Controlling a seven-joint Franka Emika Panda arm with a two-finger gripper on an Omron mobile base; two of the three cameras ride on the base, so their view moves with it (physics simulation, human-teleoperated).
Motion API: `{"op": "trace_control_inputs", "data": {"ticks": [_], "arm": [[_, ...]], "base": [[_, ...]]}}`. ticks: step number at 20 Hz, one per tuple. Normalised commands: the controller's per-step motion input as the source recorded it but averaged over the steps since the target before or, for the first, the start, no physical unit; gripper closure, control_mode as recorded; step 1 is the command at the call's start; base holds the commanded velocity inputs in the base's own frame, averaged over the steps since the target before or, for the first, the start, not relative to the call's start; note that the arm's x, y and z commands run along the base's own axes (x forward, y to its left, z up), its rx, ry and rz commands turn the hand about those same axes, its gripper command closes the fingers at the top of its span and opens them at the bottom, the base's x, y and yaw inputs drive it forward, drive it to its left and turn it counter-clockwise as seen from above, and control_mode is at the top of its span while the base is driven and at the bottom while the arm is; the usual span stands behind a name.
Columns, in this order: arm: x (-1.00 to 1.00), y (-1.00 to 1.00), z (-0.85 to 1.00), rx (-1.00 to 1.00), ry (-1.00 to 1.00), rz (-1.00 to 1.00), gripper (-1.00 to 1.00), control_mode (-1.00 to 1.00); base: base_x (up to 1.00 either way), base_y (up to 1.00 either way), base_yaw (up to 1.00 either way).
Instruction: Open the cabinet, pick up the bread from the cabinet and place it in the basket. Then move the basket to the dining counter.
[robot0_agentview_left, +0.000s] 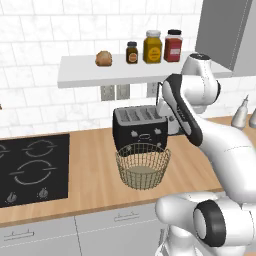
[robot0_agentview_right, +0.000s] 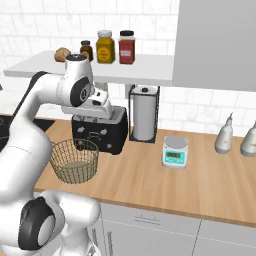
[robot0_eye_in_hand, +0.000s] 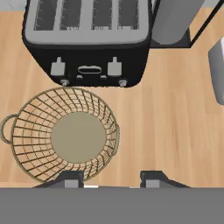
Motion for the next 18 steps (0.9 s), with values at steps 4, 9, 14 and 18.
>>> {"op": "trace_control_inputs", "data": {"ticks": [4,9,14,18], "arm": [[-0.63,0.00,-0.02,0.02,-0.07,0.00,-1.00,-1.00],[-0.77,0.56,0.29,0.03,-0.71,-0.02,-1.00,-1.00],[-0.07,0.93,0.88,0.03,-0.66,-0.07,-1.00,-1.00],[0.17,0.88,1.00,0.00,-0.33,0.00,-1.00,-1.00]], "base": [[0.00,0.00,0.00],[0.00,0.00,0.00],[0.00,0.00,0.00],[0.00,0.00,0.00]]}}
